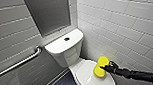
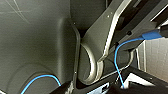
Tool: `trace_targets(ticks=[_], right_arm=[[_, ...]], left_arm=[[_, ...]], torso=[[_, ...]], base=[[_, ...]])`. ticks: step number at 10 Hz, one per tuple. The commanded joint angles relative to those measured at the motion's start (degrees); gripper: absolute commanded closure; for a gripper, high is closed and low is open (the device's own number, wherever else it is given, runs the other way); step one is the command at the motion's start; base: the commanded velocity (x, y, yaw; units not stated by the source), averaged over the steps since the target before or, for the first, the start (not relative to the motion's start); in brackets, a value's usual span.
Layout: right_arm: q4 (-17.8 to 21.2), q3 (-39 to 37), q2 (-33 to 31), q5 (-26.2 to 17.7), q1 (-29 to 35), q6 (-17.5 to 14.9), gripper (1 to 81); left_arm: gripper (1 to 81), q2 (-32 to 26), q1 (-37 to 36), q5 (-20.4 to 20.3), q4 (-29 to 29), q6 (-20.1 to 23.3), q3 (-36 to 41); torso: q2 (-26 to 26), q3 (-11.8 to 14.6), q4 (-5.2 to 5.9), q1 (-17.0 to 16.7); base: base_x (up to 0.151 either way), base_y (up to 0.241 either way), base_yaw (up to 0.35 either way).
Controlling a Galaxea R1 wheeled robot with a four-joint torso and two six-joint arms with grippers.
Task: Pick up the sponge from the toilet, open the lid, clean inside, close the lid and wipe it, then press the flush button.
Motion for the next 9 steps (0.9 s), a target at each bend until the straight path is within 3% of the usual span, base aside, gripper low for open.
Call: trace_targets(ticks=[1, 3, 4, 6, 7, 9], right_arm=[[2.2, -8.8, 6.0, -7.0, 9.5, 0.6, 81.1], [2.3, -11.7, 8.5, -7.2, 10.8, 0.8, 81.1], [2.3, -11.8, 9.1, -7.2, 11.8, 0.8, 81.1], [2.6, -12.1, 10.1, -7.2, 13.7, 1.4, 81.1], [2.6, -12.4, 11.0, -7.0, 13.9, 2.1, 81.1], [2.5, -18.7, 15.2, -7.2, 14.0, 5.3, 81.1]], left_arm=[[1.0, 1.3, 2.9, 2.5, 0.1, -0.2, -2.1], [1.0, 4.4, 3.6, 2.5, 0.1, -0.2, -6.8], [1.0, 5.2, 3.7, 2.5, 0.1, -0.2, -7.4], [1.0, 5.4, 3.7, 2.5, 0.0, -0.2, -7.4], [1.0, 5.4, 3.7, 2.5, 0.0, -0.2, -7.4], [1.0, 5.5, 4.2, 2.5, 0.0, -0.2, -7.4]], torso=[[0.0, 0.0, 0.00, 0.0], [0.0, 0.0, 0.00, 0.0], [0.0, -2.0, 0.00, 0.0], [0.0, -3.6, 0.00, 0.0], [0.0, -2.1, 0.00, 0.0], [0.0, -2.9, 0.00, 0.0]], base=[[0.000, 0.000, 0.000], [0.000, 0.000, 0.000], [0.000, 0.000, 0.000], [0.000, 0.000, 0.000], [0.000, 0.000, 0.000], [0.000, 0.000, 0.000]])
